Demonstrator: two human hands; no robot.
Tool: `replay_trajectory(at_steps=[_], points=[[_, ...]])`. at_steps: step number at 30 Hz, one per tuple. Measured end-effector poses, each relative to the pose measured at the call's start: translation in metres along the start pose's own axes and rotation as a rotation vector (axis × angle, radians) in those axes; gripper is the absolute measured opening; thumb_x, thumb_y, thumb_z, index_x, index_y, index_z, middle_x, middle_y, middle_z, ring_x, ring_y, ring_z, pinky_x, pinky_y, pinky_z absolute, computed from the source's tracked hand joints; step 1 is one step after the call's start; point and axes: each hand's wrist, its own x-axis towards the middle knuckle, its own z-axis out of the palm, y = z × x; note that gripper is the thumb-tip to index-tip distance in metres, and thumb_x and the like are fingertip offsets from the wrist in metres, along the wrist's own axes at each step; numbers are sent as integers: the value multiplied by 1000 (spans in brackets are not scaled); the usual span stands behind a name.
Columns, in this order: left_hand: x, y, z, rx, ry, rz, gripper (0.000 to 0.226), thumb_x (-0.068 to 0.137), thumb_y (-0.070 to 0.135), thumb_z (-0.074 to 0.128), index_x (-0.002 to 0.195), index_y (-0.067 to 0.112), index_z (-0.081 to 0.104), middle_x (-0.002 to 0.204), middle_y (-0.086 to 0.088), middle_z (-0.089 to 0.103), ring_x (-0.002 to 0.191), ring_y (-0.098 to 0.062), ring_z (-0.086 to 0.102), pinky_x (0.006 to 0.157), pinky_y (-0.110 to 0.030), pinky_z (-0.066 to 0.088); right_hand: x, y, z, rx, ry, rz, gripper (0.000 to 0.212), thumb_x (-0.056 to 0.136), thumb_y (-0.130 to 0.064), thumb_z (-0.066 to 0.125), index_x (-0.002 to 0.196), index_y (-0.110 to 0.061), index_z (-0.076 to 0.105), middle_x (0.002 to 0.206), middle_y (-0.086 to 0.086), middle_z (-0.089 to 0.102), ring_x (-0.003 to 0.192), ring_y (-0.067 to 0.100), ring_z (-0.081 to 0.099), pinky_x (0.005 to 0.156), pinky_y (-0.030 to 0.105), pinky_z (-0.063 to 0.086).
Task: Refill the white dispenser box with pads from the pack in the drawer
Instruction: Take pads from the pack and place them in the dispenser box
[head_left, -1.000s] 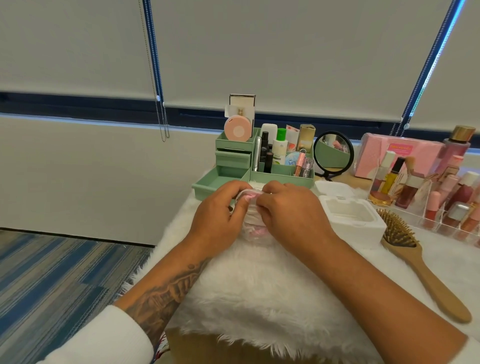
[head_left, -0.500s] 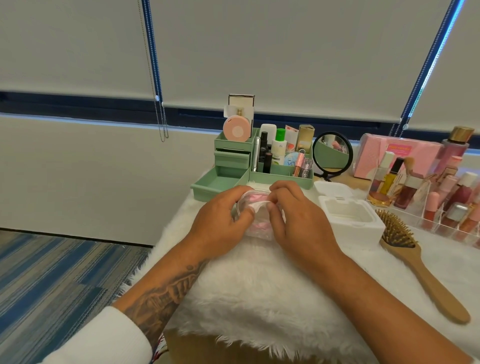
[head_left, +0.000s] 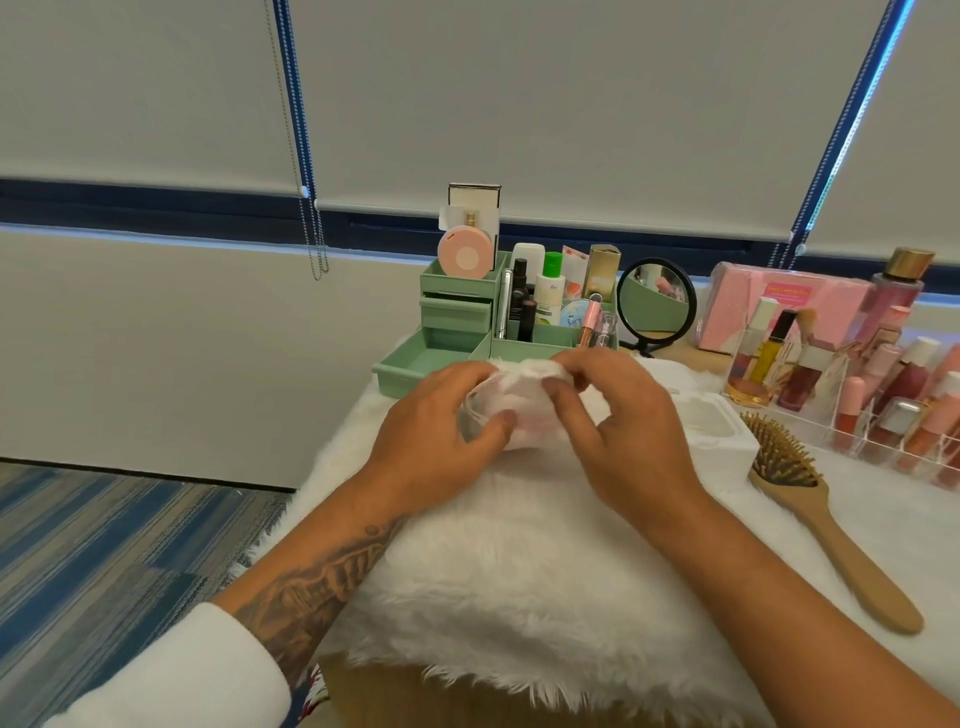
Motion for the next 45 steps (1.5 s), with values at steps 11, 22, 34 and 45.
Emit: replay_trajectory(at_steps=[11,22,34,45], points=[[6,-4,11,236,-156,238,21,87,28,72,108,25,71,126,10,65,120,-12,52,97,-40,51,-1,30,-45,-73,-111,349,13,102,-34,43,109,-26,49,95,-4,60,80,18,56,64,38,48],[26,22,1,485,-395,25,50,100,52,45,143,27,47,148,7,47,132,-18,47,103,-41,45,-12,18,-46,-330,-199,312,7,102,-31,39,103,-25,41,77,-2,51,62,21,44,52,31,32],[19,37,11,199,-18,162,31,100,23,49,127,20,64,129,6,60,119,-15,49,94,-35,47,-15,-13,-54,-224,-278,253,11,102,-36,40,96,-28,44,80,-9,53,71,15,50,57,34,38],[-2,50,37,102,-344,495,38,91,44,67,123,23,66,127,11,64,114,-9,59,86,-34,57,4,29,-90,37,-310,573,27,88,-19,72,106,-32,59,105,-8,63,87,17,65,71,27,52]])
